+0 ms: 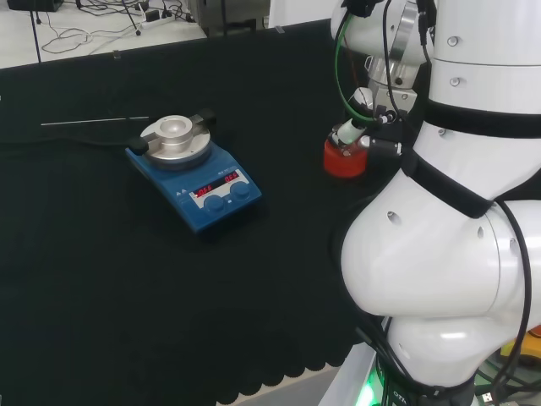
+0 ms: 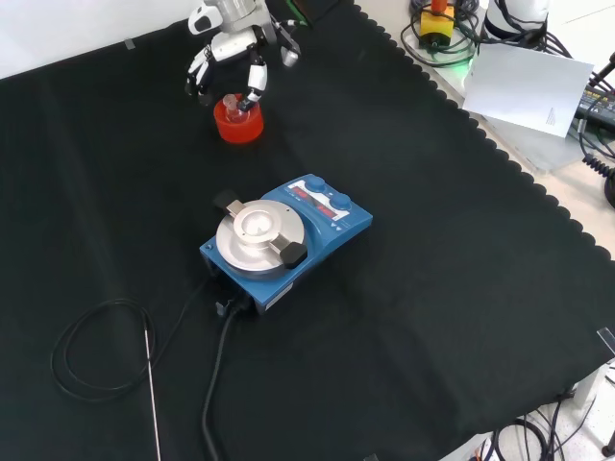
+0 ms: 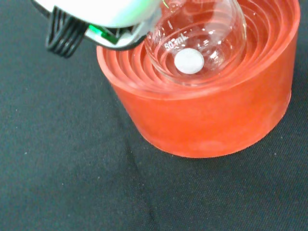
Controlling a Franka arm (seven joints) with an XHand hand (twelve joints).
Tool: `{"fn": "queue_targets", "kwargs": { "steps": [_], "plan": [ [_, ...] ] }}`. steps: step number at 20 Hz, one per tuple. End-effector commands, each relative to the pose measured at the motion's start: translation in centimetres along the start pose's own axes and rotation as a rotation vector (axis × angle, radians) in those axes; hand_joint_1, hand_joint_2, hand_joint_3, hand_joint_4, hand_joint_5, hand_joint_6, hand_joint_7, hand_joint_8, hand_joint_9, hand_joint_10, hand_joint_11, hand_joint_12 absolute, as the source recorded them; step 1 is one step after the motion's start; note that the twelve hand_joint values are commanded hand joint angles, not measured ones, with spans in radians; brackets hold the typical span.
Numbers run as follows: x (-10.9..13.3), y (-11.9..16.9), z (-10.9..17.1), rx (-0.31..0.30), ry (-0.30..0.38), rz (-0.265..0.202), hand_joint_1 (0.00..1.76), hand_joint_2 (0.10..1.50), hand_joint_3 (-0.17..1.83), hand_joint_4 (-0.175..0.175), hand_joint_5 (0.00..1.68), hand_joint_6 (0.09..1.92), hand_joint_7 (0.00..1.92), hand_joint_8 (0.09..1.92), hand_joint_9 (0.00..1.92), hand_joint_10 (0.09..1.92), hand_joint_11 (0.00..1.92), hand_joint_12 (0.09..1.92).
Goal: Pick up the round-bottom flask.
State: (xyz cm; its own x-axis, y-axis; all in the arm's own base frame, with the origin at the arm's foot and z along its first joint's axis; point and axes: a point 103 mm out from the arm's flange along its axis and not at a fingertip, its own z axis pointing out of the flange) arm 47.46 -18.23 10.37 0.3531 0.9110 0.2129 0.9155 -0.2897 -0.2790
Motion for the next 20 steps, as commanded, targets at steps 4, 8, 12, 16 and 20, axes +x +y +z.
{"fn": "queue_targets", "kwargs": {
  "steps": [4, 8, 12, 16, 20],
  "plan": [
    [0.04, 0.03, 0.23, 0.005, 0.004, -0.003, 0.97, 0.59, 0.60, -0.041, 0.68, 0.76, 0.30, 0.70, 0.53, 0.66, 0.32, 1.35],
    [0.15, -0.06, 0.26, -0.010, 0.004, -0.011, 0.97, 0.60, 0.60, -0.033, 0.76, 0.78, 0.31, 0.70, 0.54, 0.66, 0.33, 1.34],
    [0.05, 0.01, 0.28, -0.014, 0.041, -0.017, 1.05, 0.77, 0.45, 0.106, 1.07, 0.76, 0.37, 0.70, 0.61, 0.63, 0.39, 1.33],
    [-0.14, 0.04, 0.42, -0.005, 0.071, -0.031, 1.10, 0.79, 0.44, 0.172, 1.21, 0.69, 0.45, 0.68, 0.70, 0.58, 0.46, 1.29],
    [-0.18, -0.05, -0.01, -0.009, 0.077, -0.032, 1.11, 0.73, 0.56, 0.163, 1.22, 0.73, 0.47, 0.67, 0.73, 0.56, 0.49, 1.28]
  ]
}}
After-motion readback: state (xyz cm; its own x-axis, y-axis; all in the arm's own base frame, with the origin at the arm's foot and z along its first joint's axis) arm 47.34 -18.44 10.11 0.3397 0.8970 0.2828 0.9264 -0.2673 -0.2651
